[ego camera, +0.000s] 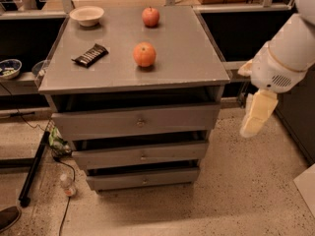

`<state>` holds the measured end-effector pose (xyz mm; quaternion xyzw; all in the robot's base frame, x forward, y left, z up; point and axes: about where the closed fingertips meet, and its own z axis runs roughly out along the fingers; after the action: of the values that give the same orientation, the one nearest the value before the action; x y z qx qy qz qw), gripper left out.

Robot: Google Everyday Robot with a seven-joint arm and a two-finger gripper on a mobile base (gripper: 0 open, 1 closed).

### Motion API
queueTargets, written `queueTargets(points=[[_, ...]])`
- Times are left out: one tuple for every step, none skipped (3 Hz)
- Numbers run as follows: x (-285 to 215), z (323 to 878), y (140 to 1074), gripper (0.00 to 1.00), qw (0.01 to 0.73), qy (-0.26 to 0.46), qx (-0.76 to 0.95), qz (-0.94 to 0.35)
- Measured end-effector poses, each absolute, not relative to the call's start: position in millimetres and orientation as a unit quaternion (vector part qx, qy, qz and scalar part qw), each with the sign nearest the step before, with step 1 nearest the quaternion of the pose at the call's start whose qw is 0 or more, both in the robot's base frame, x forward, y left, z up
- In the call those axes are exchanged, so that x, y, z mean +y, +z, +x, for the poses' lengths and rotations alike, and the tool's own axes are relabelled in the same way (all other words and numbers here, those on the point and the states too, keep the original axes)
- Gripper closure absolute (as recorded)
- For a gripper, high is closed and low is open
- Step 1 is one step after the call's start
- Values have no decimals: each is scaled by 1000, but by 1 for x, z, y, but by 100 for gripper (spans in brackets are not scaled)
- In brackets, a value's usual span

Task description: Open top drawer

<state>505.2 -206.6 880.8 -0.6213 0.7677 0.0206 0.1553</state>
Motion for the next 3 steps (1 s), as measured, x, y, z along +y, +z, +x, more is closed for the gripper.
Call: queueTargets(points=[[-198, 500, 855, 0, 150, 42, 758, -634], [-175, 511, 817, 0, 134, 78, 740, -655], [-175, 511, 815, 0, 135, 80, 741, -653]])
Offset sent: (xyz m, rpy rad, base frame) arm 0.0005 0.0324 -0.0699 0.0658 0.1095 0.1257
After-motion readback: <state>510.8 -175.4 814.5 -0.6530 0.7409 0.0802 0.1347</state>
